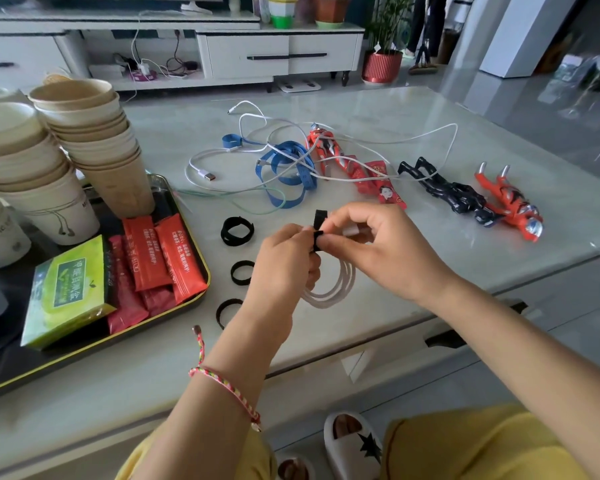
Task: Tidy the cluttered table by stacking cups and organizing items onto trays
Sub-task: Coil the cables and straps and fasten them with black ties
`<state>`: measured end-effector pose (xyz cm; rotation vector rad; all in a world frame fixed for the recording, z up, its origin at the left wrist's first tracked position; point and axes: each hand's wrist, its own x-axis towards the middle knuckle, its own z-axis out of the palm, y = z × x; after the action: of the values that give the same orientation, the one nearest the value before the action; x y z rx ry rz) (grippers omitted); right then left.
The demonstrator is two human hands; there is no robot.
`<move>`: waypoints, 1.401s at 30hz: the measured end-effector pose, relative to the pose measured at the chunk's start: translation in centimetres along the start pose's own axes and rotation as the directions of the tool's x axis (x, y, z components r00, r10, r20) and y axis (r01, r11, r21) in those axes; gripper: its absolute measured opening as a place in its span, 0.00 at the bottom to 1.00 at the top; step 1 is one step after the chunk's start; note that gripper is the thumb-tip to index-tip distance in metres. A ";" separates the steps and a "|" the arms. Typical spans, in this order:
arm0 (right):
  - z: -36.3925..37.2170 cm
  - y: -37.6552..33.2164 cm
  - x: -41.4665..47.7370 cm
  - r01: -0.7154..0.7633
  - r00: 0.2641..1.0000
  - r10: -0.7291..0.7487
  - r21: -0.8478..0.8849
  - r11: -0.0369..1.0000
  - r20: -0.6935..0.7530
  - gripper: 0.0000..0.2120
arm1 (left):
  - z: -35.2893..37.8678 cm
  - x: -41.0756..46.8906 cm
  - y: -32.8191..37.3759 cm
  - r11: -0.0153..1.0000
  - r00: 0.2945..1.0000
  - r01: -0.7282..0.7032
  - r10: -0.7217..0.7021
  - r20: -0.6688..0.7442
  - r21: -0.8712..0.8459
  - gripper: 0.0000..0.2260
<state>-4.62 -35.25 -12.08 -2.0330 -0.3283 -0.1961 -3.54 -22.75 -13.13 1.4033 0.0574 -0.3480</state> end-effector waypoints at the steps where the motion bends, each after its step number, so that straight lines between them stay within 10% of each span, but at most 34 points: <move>1: 0.1 0.0 0.0 -0.033 0.999 0.033 0.033 0.999 -0.011 0.05 | 0.1 -0.1 -0.1 0.999 0.999 -0.032 0.033 -0.015 0.044 0.16; 15: -0.4 -0.3 0.6 -0.272 0.954 0.290 0.196 0.942 -0.071 0.25 | 0.1 -0.1 -0.3 0.974 0.989 -0.124 0.136 -0.051 0.192 0.14; 19: -0.3 -0.2 0.9 -0.323 0.942 0.337 0.239 0.915 -0.016 0.05 | 0.0 0.0 -0.4 0.985 0.999 -0.050 0.048 0.012 0.168 0.10; 30: 2.2 0.0 0.1 -0.021 0.952 0.079 0.193 0.981 -0.295 0.07 | 0.2 0.3 -0.8 0.999 0.997 0.037 -0.039 -0.060 -0.028 0.12; 42: 1.1 1.2 -1.0 0.174 0.983 -0.173 0.010 0.985 -0.059 0.09 | -0.9 0.5 -0.3 0.930 0.971 0.240 -0.230 0.071 -0.278 0.14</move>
<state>-5.17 -34.96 -13.90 -1.9805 -0.4696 -0.3582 -3.03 -22.04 -13.68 1.1044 0.2380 -0.5436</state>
